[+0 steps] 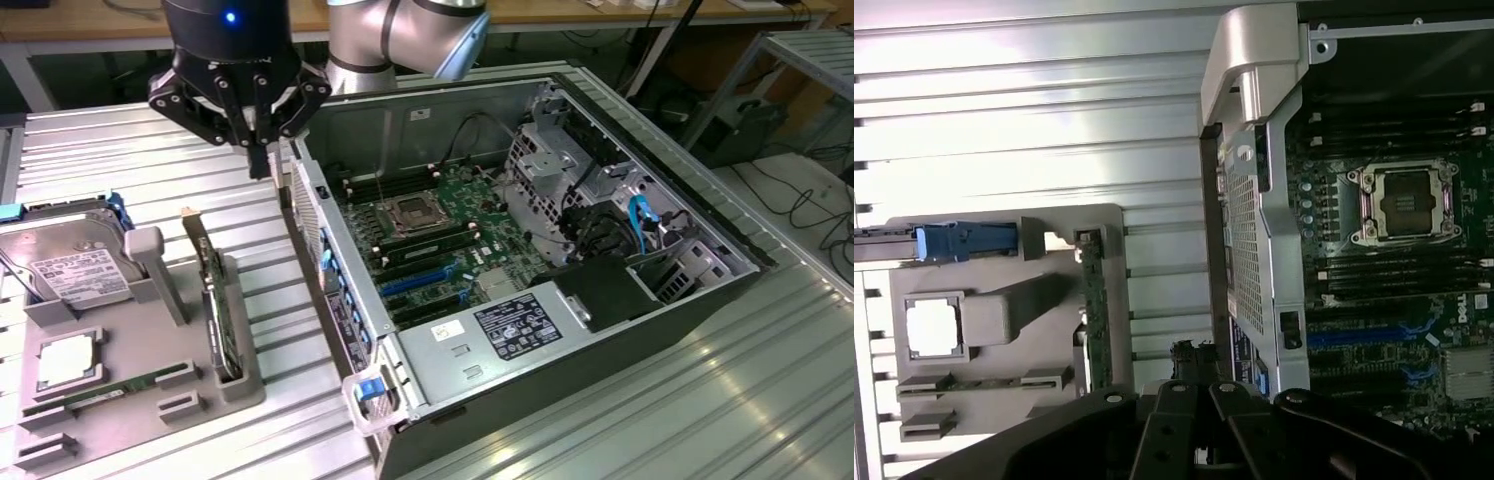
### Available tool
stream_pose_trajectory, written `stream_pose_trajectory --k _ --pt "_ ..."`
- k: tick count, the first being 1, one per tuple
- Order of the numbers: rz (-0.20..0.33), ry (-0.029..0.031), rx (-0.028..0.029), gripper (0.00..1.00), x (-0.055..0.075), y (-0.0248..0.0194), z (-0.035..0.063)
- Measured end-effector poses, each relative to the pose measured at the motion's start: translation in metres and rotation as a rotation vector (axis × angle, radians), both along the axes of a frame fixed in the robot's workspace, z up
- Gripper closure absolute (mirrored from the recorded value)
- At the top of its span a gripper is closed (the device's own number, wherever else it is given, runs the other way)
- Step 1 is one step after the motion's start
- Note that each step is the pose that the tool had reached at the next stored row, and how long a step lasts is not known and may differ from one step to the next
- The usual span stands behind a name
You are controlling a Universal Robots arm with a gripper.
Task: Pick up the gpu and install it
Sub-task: 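Reach for the gpu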
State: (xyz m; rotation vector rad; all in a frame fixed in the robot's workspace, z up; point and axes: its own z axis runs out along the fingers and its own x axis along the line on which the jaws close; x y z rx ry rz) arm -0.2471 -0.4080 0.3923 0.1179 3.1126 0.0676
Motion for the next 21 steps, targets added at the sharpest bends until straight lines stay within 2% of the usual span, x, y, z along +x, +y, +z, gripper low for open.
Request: stream_pose_trajectory --k 12,21 --pt "0.001 0.0000 0.0000 0.89 -0.020 -0.0035 -0.0006" --pt "0.010 0.0000 0.0001 0.89 -0.039 -0.0091 -0.0011"
